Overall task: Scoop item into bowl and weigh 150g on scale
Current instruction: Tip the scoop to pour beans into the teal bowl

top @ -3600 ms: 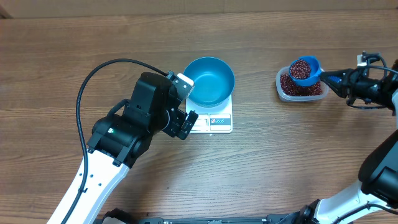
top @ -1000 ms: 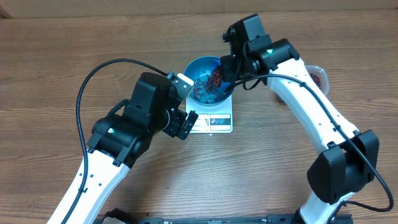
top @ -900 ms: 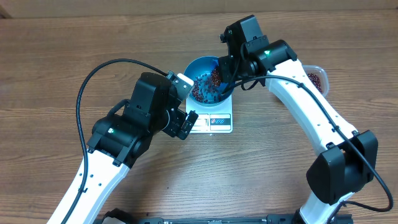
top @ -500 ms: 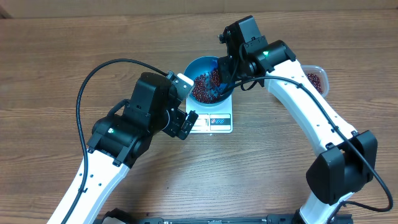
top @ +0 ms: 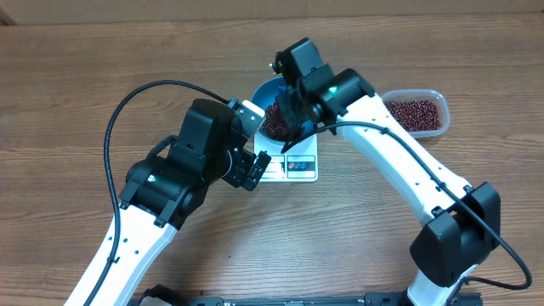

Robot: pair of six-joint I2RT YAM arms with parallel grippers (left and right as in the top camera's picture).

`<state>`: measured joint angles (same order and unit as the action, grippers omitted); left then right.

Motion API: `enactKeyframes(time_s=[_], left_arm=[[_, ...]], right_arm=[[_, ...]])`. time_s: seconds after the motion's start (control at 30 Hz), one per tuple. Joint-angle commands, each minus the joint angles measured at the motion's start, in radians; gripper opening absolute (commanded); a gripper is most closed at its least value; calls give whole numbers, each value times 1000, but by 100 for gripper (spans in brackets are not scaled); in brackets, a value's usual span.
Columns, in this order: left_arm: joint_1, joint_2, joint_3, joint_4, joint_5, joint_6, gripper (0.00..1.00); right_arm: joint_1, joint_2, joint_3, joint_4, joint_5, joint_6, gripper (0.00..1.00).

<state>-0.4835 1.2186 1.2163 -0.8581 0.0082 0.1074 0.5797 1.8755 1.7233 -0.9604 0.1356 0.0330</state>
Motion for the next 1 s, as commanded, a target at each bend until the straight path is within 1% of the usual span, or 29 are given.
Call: enactKeyframes(time_s=[0.0, 0.57, 0.97], left_arm=[[6, 5, 23, 1, 11, 12, 100], [6, 5, 23, 1, 11, 12, 100], [6, 5, 23, 1, 11, 12, 100]], right_arm=[[4, -2, 38, 10, 85, -23, 4], [5, -2, 38, 9, 92, -23, 4], [37, -2, 38, 10, 93, -28, 4]])
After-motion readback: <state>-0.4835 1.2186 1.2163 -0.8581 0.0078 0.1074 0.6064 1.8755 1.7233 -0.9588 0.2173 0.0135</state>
